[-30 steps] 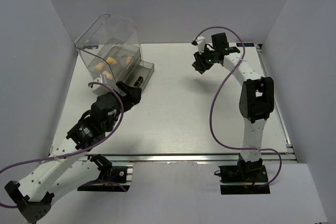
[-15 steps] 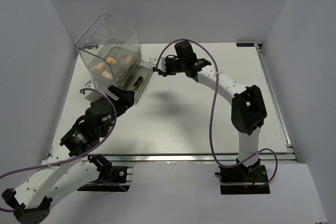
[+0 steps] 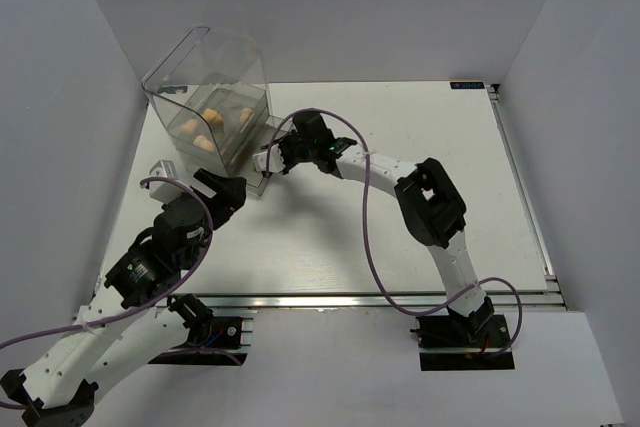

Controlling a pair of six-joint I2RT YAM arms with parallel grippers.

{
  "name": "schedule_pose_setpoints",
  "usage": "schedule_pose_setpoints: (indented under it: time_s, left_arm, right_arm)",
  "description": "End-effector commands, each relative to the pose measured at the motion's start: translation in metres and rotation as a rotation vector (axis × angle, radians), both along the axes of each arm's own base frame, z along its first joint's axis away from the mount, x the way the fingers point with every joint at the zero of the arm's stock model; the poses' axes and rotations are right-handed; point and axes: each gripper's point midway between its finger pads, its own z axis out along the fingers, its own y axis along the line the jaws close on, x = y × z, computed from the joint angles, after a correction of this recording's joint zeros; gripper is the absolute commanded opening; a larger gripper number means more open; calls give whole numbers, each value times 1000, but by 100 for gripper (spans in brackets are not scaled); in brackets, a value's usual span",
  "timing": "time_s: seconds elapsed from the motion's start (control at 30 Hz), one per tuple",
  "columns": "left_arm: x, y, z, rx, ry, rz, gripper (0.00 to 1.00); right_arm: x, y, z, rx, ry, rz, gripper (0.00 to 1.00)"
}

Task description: Organize the makeup

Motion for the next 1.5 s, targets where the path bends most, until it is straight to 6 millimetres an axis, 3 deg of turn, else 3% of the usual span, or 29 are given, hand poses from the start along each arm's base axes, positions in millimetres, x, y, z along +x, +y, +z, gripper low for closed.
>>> schedule_pose_setpoints:
  time_s: [0.0, 0.13, 0.23, 0.43, 0.57, 0.67, 0.7, 0.77, 0.8, 0.83, 0.87, 0.9, 0.93, 0.97, 1.0, 1.07, 1.1, 1.17, 1.2, 1.23, 1.3, 1.33, 1.4, 1.43, 1.47]
  left_arm:
    - [-2, 6, -5, 11, 13, 26, 91]
    - [-2, 6, -5, 15, 15, 27, 91]
    - [-1, 6, -7, 18, 19, 26, 91]
    - [-1, 7, -7, 20, 16, 30, 91]
    - [1, 3, -6, 25, 9, 17, 91]
    - [5, -6, -1, 32, -2, -19, 90]
    - [6, -9, -1, 47, -4, -34, 90]
    - [10, -18, 0, 60, -10, -73, 88]
    - [11, -21, -1, 65, -11, -84, 87]
    - [13, -25, -3, 69, -11, -96, 85]
    - [16, -30, 1, 60, -28, -107, 83]
    - [19, -36, -3, 76, -22, -131, 77]
    - [21, -40, -4, 84, -23, -144, 72]
    - [24, -45, -1, 82, -39, -155, 66]
    - [28, -52, -6, 111, -30, -184, 55]
    - [34, -62, -7, 126, -37, -212, 45]
    - [37, -66, -8, 150, -39, -230, 36]
    - [46, -80, -17, 192, -18, -276, 32]
    - [49, -86, -14, 200, -22, -293, 31]
    - [54, -97, -25, 223, 10, -327, 29]
    - [61, -107, -27, 247, 22, -366, 29]
    - [68, -116, -29, 243, 42, -405, 29]
    - [80, -117, -30, 245, 61, -422, 29]
    - [86, -119, -22, 236, 53, -432, 29]
    - [91, -124, -30, 241, 83, -467, 31]
  right_arm:
    - [11, 30, 47, 89, -177, 34, 0]
    - [8, 44, 32, 74, -176, 45, 5]
    - [5, 48, 22, 59, -175, 53, 34]
    - [8, 47, 8, 47, -148, 18, 60]
    - [9, 43, 10, 53, -140, -2, 65]
    - [13, 35, 23, 80, -119, -47, 64]
    - [17, 27, 39, 106, -119, -73, 63]
    - [20, 11, 45, 148, -44, -151, 56]
    - [29, -8, 69, 194, -47, -220, 52]
    - [26, -24, 54, 212, 44, -286, 40]
    - [29, -36, 59, 246, 61, -329, 34]
    - [35, -62, 83, 295, 64, -384, 26]
    - [36, -79, 82, 313, 93, -433, 9]
    - [31, -98, 63, 325, 190, -499, 1]
    - [34, -126, 79, 364, 219, -555, 0]
    - [29, -156, 75, 413, 375, -640, 0]
    - [26, -184, 75, 417, 460, -680, 0]
    - [28, -225, 74, 470, 602, -773, 0]
    - [17, -231, 82, 482, 662, -738, 0]
    - [9, -243, 76, 468, 728, -761, 0]
    - [3, -269, 88, 509, 775, -781, 0]
    - [-6, -273, 83, 507, 816, -764, 0]
    - [-15, -286, 94, 534, 802, -759, 0]
    - [-20, -290, 86, 528, 815, -771, 0]
    - [-22, -294, 88, 537, 805, -774, 0]
